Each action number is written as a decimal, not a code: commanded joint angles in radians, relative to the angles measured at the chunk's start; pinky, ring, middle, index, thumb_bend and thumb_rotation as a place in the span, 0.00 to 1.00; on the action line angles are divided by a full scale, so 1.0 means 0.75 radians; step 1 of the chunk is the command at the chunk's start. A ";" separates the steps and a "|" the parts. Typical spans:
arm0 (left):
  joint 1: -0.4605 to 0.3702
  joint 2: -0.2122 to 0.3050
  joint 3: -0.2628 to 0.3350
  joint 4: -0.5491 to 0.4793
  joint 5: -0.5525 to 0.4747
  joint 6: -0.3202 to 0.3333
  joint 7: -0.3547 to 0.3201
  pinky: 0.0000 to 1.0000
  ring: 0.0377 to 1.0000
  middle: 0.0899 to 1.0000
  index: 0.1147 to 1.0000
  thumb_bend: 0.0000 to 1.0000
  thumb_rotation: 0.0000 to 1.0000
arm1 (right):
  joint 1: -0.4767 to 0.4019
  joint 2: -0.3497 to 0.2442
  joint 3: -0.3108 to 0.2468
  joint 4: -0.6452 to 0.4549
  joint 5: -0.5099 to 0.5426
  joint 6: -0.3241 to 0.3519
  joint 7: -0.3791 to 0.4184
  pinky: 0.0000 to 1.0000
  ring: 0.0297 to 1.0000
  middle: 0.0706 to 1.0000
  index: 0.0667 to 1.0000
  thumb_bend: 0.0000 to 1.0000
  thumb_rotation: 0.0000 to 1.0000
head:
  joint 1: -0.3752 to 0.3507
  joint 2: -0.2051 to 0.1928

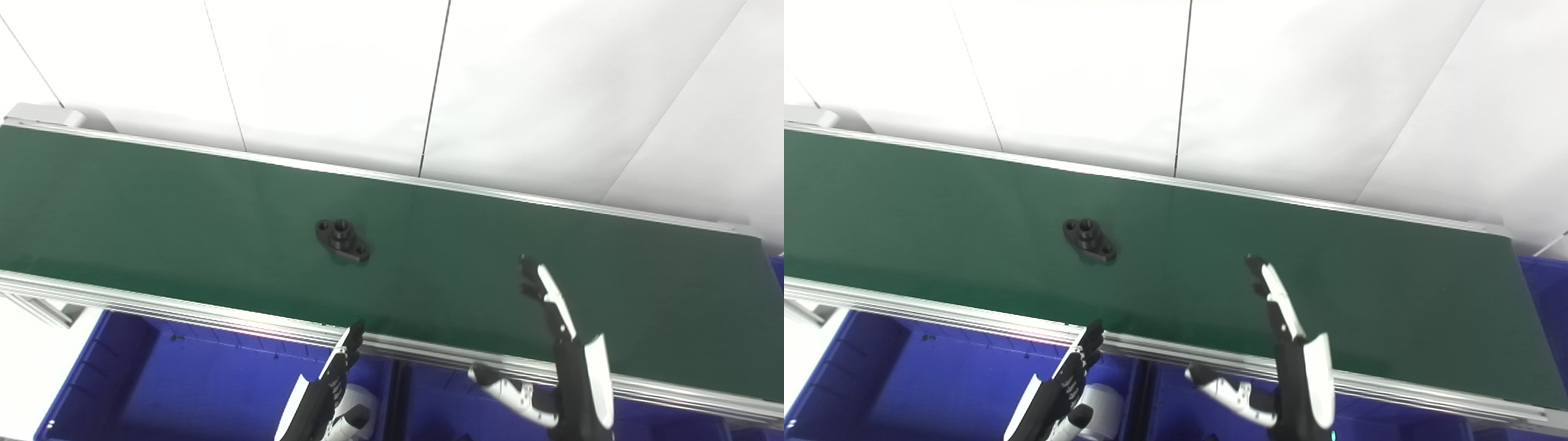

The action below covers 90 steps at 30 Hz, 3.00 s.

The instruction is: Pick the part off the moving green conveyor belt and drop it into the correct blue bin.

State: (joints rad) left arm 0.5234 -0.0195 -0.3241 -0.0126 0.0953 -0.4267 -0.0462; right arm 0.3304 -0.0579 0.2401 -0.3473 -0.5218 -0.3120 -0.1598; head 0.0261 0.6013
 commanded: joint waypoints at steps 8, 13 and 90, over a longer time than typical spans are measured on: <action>-0.006 -0.011 -0.015 -0.011 -0.015 -0.055 -0.002 1.00 1.00 1.00 1.00 0.85 0.81 | -0.229 0.053 -0.086 -0.051 -0.138 0.301 0.122 0.75 0.84 0.86 0.86 0.80 0.54 | 0.004 0.006; -0.015 -0.008 -0.018 -0.002 -0.038 -0.054 -0.014 1.00 1.00 1.00 1.00 0.82 0.79 | -0.337 0.056 -0.094 -0.022 -0.220 0.449 0.189 0.67 0.77 0.82 0.84 0.84 0.50 | -0.023 0.010; 0.080 0.028 -0.061 -0.178 0.009 -0.007 -0.027 1.00 1.00 1.00 1.00 0.84 0.83 | -0.948 -0.105 0.532 0.776 -1.076 1.027 0.649 0.12 0.17 0.41 0.45 0.53 0.02 | -0.054 0.106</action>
State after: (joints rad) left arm 0.5756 -0.0029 -0.3622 -0.1151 0.1020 -0.4197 -0.0563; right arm -0.3844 -0.1171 0.6180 0.2030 -1.2680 0.4279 0.2682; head -0.0153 0.6811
